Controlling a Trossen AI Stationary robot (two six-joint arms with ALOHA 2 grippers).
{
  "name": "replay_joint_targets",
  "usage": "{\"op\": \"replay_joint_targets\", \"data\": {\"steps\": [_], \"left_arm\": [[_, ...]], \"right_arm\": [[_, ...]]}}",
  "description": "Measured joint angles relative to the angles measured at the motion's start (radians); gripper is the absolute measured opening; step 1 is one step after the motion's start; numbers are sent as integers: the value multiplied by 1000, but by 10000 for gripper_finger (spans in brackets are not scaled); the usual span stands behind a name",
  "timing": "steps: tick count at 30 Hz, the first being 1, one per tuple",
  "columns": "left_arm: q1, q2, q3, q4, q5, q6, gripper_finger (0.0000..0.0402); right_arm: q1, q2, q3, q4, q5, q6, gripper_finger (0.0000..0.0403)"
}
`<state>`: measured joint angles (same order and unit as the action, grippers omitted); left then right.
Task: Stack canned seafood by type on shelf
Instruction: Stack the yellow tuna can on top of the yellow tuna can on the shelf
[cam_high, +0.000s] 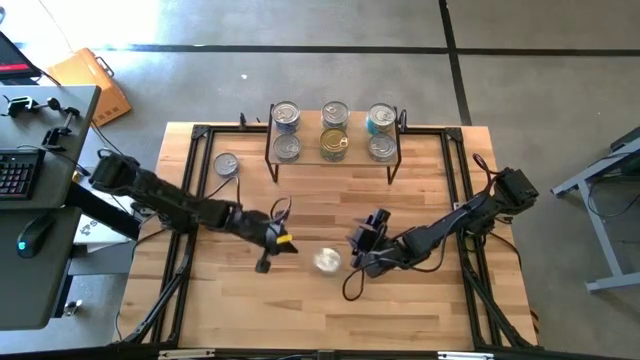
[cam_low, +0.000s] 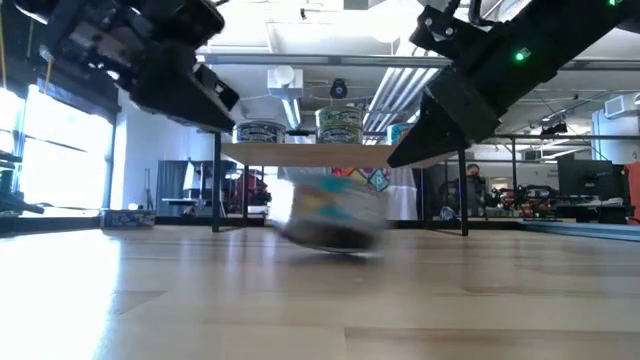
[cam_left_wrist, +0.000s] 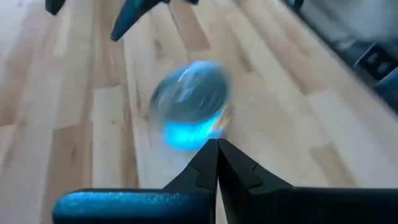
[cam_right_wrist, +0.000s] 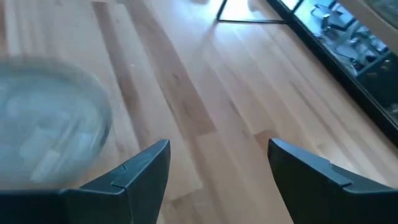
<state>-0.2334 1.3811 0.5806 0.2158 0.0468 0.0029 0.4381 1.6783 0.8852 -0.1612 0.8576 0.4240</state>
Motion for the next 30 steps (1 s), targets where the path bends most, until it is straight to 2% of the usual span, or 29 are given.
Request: {"op": "replay_joint_targets", "data": {"steps": [4, 7, 9, 15, 19, 22, 24, 25, 30], "left_arm": [[-51, 0, 0, -23, -120, 45, 0], [-59, 4, 0, -12, -134, 52, 0], [-58, 6, 0, -8, -134, 53, 0], [-55, 54, 0, 78, -135, 83, 0], [-52, 126, 1, 179, -106, 137, 0], [-41, 186, 6, 266, -84, 142, 0], [-31, 221, 20, 302, -84, 147, 0], [-24, 241, 30, 311, -84, 154, 0], [-7, 307, 98, 306, -84, 177, 0]], "right_arm": [[0, 17, 0, 73, -78, -102, 263], [0, 30, 0, 116, -285, -282, 263], [7, 27, 0, 103, -385, -338, 263], [67, -71, 6, -80, -460, -204, 263], [109, -116, -3, -150, -633, -27, 263], [135, -106, -43, -150, -698, 69, 263], [147, -93, -73, -150, -681, 100, 263], [148, -92, -83, -139, -635, 99, 263], [70, -92, -132, -25, -288, -21, 263]]}}
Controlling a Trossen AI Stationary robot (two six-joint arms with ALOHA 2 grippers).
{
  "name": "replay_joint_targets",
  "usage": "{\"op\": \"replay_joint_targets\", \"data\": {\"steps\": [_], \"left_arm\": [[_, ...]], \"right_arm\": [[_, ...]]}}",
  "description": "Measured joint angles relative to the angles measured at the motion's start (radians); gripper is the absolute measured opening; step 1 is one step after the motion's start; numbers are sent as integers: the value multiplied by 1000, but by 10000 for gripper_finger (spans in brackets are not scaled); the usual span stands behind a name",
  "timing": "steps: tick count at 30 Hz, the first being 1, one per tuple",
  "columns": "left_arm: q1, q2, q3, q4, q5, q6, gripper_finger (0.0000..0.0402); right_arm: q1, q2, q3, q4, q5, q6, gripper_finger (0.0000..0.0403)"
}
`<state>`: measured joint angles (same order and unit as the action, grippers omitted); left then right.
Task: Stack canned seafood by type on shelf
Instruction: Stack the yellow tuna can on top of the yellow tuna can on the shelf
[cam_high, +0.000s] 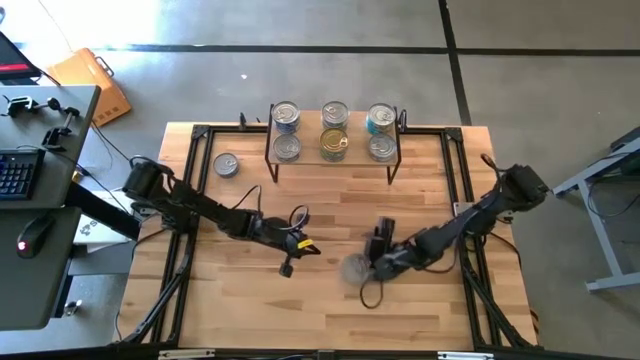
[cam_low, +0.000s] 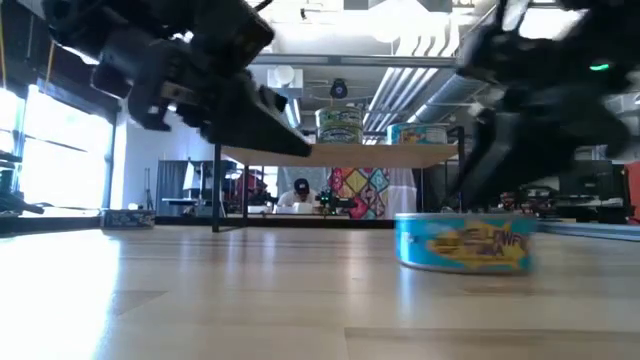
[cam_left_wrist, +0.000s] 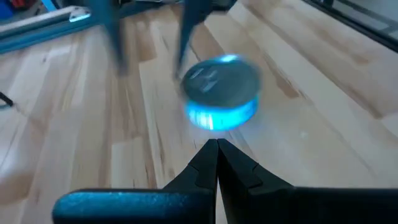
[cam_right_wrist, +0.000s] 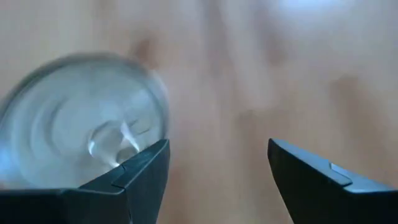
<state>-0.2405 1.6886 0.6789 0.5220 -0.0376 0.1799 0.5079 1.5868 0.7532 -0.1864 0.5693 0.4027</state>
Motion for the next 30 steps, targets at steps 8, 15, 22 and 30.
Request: {"op": "replay_joint_targets", "data": {"steps": [8, 15, 22, 30], "left_arm": [[0, 5, 51, -60, 0, 60, 9], [21, 8, 52, -48, 1, 89, 41], [33, 18, 51, -25, -43, 328, 61], [79, 17, 53, 24, -4, 259, 92]], "right_arm": [[-58, -8, 49, 74, -171, -183, 263], [-17, 54, 50, 56, -185, -188, 254], [-85, 152, 57, 144, -173, -254, 138], [-210, 144, 53, 246, -313, -244, 10]]}}
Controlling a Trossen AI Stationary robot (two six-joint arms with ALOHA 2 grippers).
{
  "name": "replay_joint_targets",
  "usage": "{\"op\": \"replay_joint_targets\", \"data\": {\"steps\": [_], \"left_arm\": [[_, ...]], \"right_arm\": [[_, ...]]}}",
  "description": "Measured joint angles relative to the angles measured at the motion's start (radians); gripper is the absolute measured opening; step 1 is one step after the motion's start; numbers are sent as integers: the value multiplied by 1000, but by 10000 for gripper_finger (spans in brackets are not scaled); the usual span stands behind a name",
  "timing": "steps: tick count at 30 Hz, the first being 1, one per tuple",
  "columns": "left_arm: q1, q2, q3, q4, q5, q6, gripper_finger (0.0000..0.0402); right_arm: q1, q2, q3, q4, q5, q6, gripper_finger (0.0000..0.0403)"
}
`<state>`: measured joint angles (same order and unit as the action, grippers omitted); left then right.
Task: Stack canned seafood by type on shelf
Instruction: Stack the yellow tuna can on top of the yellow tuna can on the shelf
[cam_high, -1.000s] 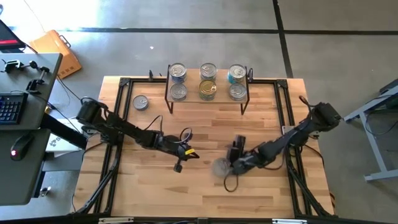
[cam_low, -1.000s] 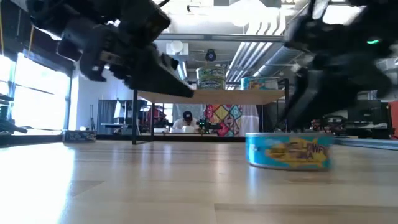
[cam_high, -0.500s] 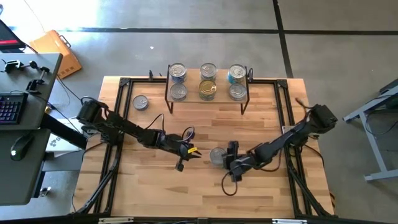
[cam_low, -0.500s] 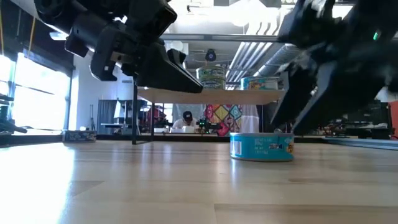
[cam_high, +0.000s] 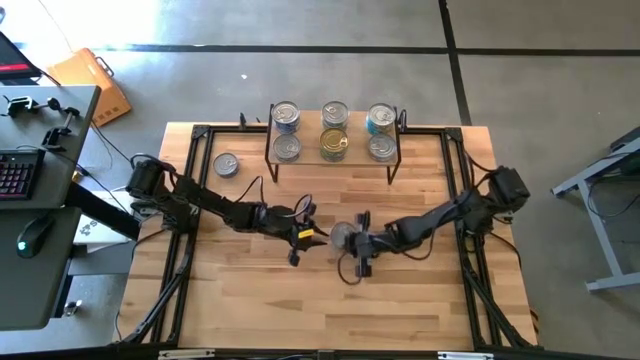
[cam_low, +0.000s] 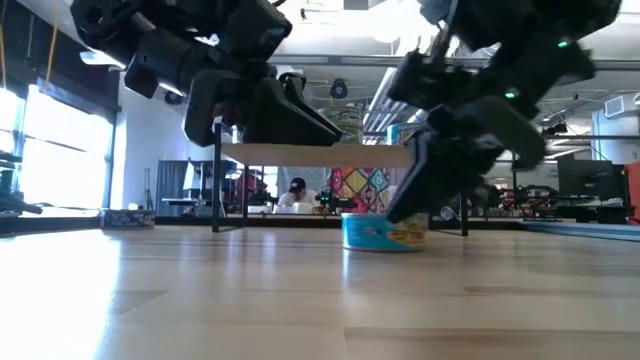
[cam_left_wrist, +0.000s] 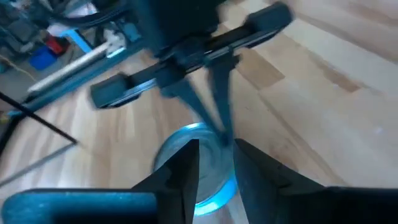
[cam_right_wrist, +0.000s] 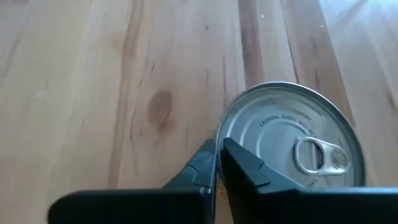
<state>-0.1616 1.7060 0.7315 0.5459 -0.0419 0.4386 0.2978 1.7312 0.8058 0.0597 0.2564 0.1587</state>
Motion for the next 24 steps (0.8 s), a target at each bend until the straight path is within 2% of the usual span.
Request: {"op": "replay_joint_targets", "data": {"steps": [3, 8, 15, 19, 24], "left_arm": [[7, 8, 0, 1, 23, -7, 96], [14, 73, 0, 6, 17, 35, 97], [19, 170, -1, 87, -104, 48, 97], [8, 178, -1, 98, -126, 93, 99], [-29, 162, -2, 89, -208, 108, 118]], "right_arm": [[-50, 2, -2, 44, -40, 15, 16], [-118, 3, -3, 135, -86, -7, 2], [-175, 3, -3, 218, -163, 7, 1], [-183, 2, -3, 237, -186, 20, 0], [-180, 1, -1, 241, -188, 33, 0]]}}
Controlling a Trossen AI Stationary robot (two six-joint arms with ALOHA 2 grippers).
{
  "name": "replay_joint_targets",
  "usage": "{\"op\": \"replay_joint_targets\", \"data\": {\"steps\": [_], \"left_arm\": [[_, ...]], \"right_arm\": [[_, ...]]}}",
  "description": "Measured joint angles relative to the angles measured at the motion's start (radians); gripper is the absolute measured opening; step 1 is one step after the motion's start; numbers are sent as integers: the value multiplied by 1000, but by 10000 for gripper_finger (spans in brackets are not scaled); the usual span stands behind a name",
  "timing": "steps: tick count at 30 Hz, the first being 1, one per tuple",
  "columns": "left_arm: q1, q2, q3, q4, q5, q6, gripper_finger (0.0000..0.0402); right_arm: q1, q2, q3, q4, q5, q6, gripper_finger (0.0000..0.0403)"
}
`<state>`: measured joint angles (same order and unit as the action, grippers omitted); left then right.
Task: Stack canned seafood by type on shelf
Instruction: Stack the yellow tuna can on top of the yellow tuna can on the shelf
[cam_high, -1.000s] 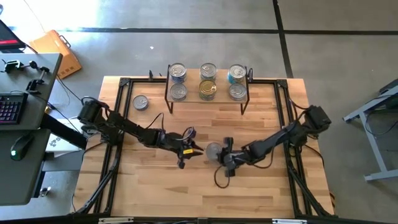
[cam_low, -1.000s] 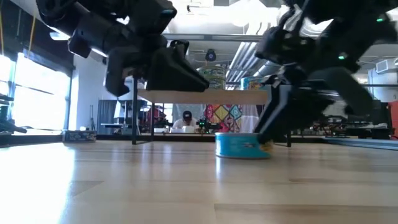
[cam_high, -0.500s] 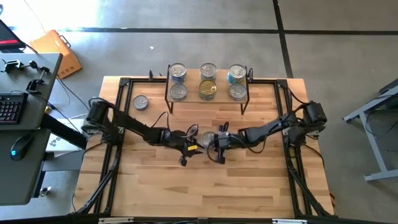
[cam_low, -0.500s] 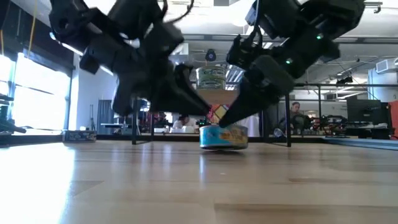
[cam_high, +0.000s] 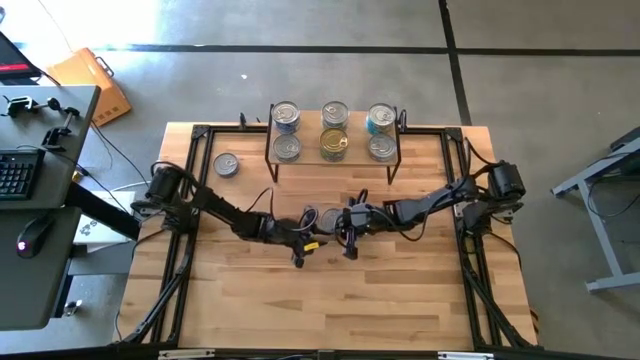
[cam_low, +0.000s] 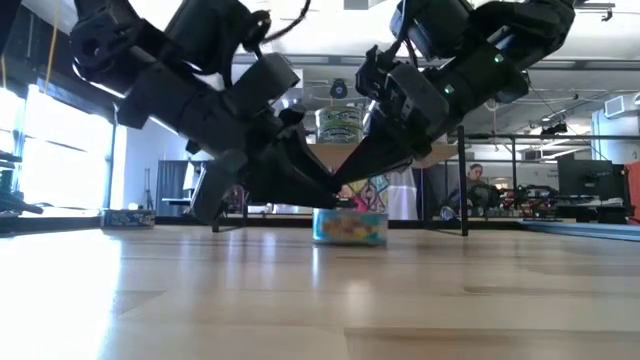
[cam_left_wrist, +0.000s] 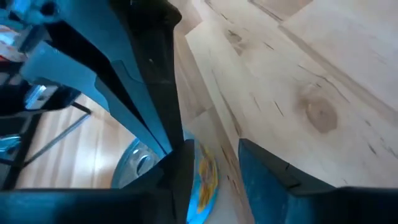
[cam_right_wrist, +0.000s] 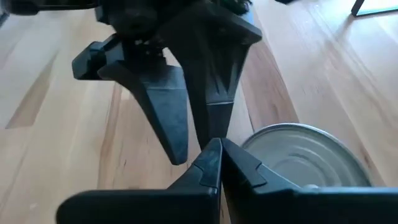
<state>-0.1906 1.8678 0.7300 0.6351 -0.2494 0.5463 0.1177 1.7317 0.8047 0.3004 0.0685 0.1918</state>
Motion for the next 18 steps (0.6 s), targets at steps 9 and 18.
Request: {"op": "replay_joint_targets", "data": {"steps": [9, 18], "left_arm": [[22, -7, 2, -23, -24, 11, 153], [131, -6, 1, -113, 145, 12, 82]], "right_arm": [[45, -53, 0, -27, 101, 29, 0], [224, -226, 0, -88, 267, -49, 0]]}}
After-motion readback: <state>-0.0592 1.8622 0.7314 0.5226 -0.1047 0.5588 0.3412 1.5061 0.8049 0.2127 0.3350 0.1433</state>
